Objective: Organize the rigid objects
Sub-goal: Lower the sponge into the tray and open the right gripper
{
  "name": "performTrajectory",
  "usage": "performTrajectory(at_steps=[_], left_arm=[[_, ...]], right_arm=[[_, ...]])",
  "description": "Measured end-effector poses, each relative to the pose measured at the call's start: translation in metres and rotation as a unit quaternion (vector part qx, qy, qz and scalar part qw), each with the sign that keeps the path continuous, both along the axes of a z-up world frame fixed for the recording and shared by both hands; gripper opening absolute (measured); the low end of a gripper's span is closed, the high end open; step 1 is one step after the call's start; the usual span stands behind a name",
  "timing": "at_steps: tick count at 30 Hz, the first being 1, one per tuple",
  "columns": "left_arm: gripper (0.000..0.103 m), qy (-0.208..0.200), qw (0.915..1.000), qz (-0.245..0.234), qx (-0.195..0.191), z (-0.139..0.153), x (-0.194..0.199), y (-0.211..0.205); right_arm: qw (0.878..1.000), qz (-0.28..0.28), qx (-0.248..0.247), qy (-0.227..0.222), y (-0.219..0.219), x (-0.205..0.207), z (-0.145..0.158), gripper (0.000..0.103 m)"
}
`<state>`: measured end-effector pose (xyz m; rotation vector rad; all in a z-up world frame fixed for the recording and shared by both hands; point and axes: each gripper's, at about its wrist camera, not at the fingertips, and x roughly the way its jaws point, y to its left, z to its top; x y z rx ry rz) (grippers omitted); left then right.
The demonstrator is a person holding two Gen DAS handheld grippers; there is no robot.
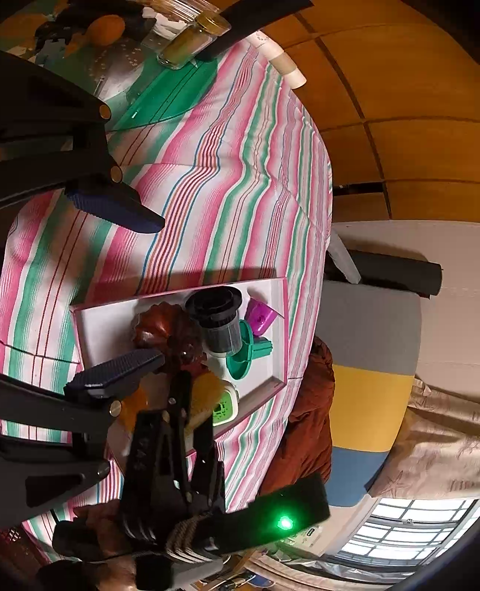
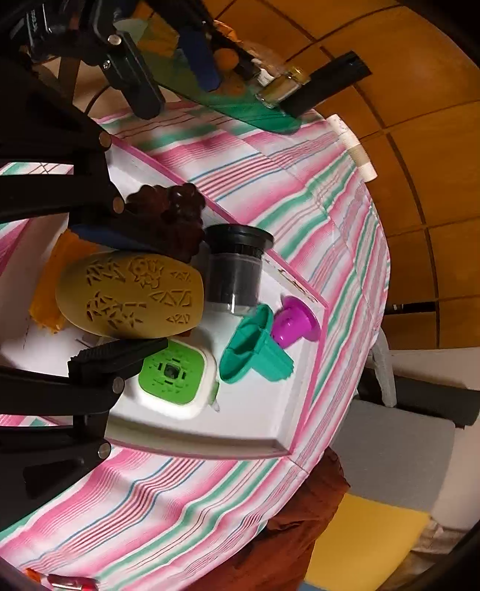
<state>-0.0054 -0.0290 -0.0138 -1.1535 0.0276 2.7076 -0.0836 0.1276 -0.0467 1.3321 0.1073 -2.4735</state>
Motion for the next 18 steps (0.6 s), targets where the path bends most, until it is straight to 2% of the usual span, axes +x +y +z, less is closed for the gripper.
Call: performTrajectory(at_steps=[4,12,18], left_arm=[[0.066,0.001,1.0,0.002,-0.003,0.001,0.0,0.001],[0.066,0.002,0.9999,-0.009,-0.007,0.001,0.003,0.007],[0.066,0.003,0.9997,-0.019,-0.012,0.002,0.006,0.014]], right_arm=[[1.0,-0.005,-0.01,-0.002,0.005,0.005,0.0,0.047],[0.999,-0.02,-0.034,0.021,0.022,0.023,0.013,0.048],[0.997,-0.052,-0.046,0.043,0.048,0.037,0.022,0.048]])
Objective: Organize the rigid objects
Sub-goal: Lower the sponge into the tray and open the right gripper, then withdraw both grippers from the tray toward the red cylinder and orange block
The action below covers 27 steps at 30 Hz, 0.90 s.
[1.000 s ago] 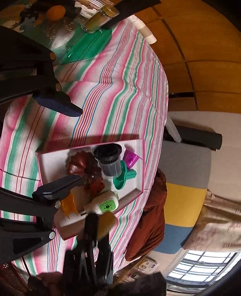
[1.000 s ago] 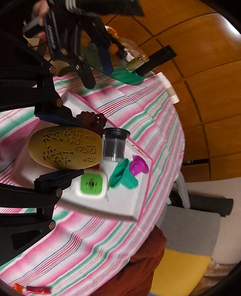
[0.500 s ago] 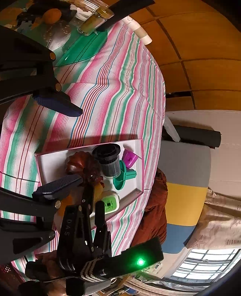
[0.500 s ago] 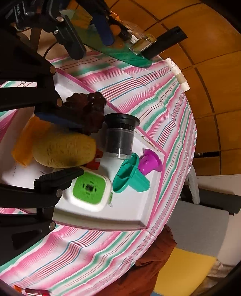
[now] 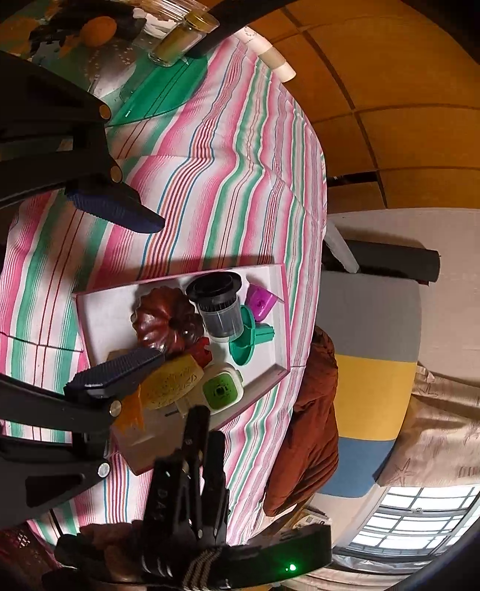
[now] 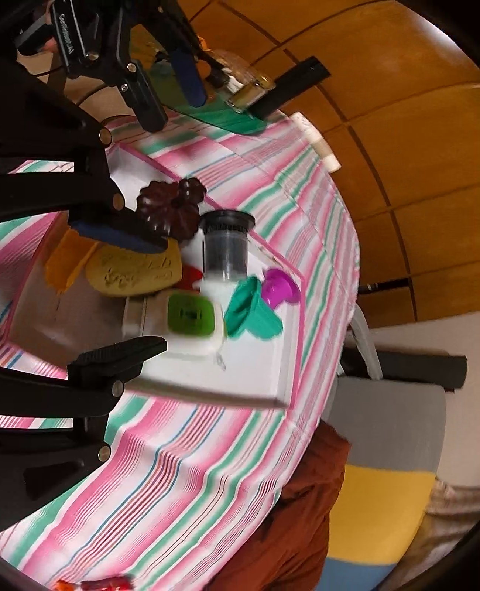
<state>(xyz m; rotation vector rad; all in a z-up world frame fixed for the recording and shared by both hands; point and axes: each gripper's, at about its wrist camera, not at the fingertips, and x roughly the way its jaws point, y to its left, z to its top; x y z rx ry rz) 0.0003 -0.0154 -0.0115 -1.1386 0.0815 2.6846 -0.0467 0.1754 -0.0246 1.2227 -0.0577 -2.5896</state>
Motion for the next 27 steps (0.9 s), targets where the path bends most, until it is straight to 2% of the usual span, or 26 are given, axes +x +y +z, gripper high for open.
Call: performTrajectory(at_steps=[3,7,11,13,17,22,27], left_arm=[[0.066,0.003,1.0,-0.004,-0.004,0.002,0.001,0.004],[0.066,0.007,0.9998,-0.013,-0.012,0.003,0.003,0.012],[0.066,0.013,0.9993,-0.029,-0.019,0.007,0.005,0.023],[0.066,0.017,0.999,-0.036,-0.019,0.01,0.006,0.028],[0.066,0.028,0.9978,-0.056,-0.019,0.017,0.007,0.045],[0.066,0.034,0.996,-0.081,-0.016,0.024,0.006,0.065],[0.066,0.04,0.9934,-0.107,-0.012,0.03,0.004,0.086]], right_arm=[[1.0,-0.022,-0.008,0.008,0.018,0.007,0.006,0.048],[0.998,-0.051,-0.018,0.012,0.042,0.013,0.011,0.055],[0.996,-0.089,-0.003,0.018,0.067,0.021,0.013,0.057],[0.993,-0.114,0.004,0.018,0.082,0.024,0.013,0.063],[0.988,-0.152,0.011,0.015,0.115,0.03,0.014,0.064],[0.978,-0.207,0.035,0.01,0.16,0.039,0.017,0.066],[0.958,-0.281,0.05,0.016,0.221,0.053,0.021,0.067]])
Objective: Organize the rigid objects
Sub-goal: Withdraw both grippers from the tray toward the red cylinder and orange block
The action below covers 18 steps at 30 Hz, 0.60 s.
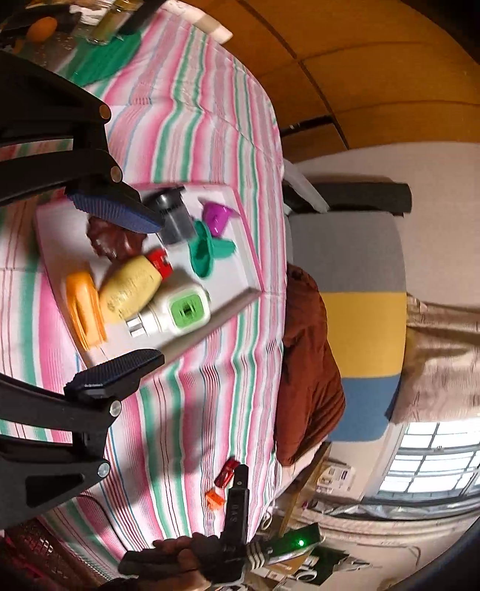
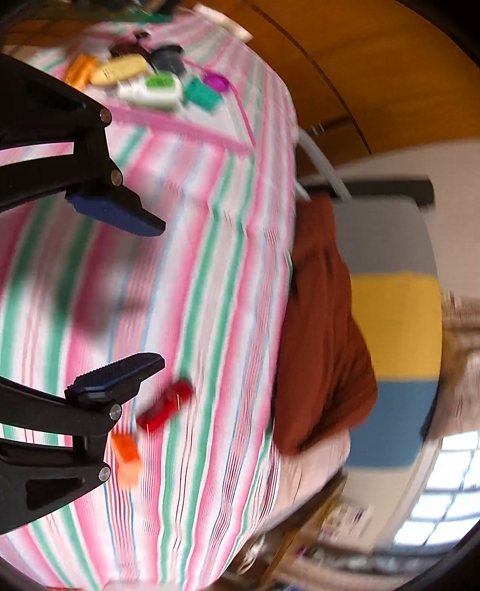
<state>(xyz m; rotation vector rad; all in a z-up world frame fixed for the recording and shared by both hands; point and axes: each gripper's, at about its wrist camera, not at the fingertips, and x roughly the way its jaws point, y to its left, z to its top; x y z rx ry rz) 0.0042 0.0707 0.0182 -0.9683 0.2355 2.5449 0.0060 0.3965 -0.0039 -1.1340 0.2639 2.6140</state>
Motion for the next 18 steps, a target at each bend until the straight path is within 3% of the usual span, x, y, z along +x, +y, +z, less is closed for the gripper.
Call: performTrajectory(at_steps=[5,10,14,18], left_arm=[[0.066,-0.004,0.9999,-0.015,0.003,0.003,-0.003,0.019],[0.066,-0.007,0.9993,-0.037,-0.008,0.002,-0.006,0.044],[0.066,-0.009,0.998,-0.06,-0.017,0.0,-0.008,0.069],[0.066,-0.014,0.9962,-0.084,-0.019,-0.002,-0.009,0.093]], right_arm=[[0.993,-0.115,0.002,0.014,0.071,0.026,-0.008,0.067],[0.969,-0.245,-0.039,0.015,0.127,0.056,-0.02,0.067],[0.956,-0.282,-0.083,0.024,0.145,0.067,-0.024,0.068],[0.952,-0.294,-0.086,0.026,0.148,0.072,-0.023,0.072]])
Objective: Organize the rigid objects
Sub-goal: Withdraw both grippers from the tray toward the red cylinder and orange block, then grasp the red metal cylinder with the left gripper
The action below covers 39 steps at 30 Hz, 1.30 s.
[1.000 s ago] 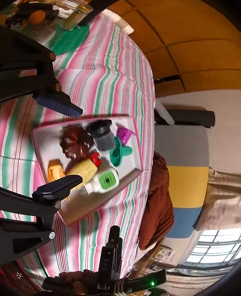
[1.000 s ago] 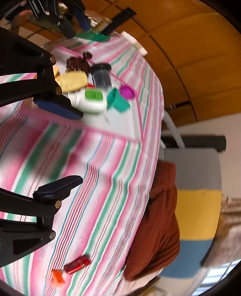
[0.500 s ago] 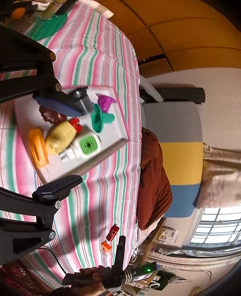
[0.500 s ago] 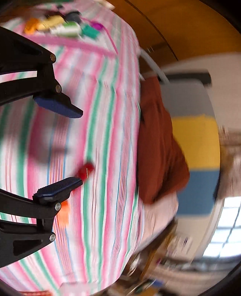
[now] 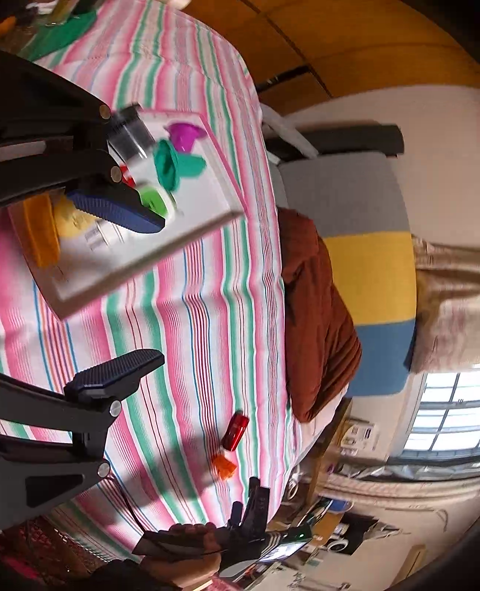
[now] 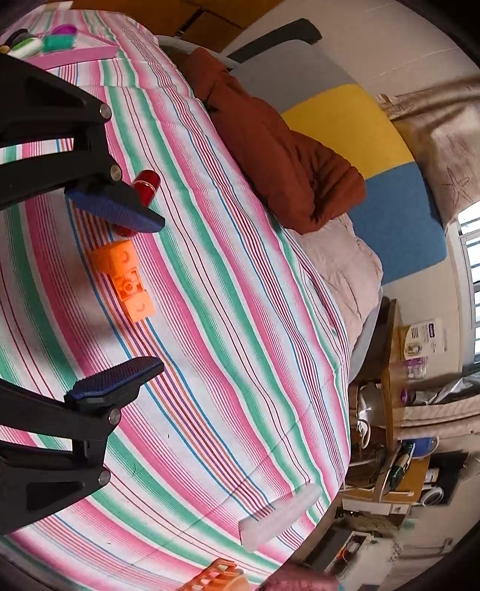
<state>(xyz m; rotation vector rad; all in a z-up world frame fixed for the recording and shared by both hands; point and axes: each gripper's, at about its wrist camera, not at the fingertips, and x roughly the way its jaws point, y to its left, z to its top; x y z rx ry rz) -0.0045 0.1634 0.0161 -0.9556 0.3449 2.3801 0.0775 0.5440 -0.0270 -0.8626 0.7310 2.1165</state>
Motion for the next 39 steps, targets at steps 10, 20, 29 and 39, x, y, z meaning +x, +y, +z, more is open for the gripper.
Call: performTrajectory(at_steps=[10,20,29,39], left_arm=[[0.066,-0.024,0.9985,-0.049,-0.01,-0.012,-0.004,0.058],[0.066,-0.076,0.9922,-0.098,-0.005,-0.029,-0.021,0.131],[0.085,-0.103,0.9803,-0.168,-0.009,-0.05,-0.03,0.216],[0.089,-0.067,0.9675,-0.237,-0.058,-0.074,-0.044,0.28]], right_arm=[[0.999,-0.023,-0.013,0.02,0.006,0.008,0.004,0.075],[0.99,-0.105,-0.06,0.073,0.028,0.042,0.003,0.075],[0.987,-0.097,-0.098,0.087,0.032,0.04,-0.001,0.076],[0.984,-0.089,-0.12,0.098,0.034,0.039,-0.005,0.076]])
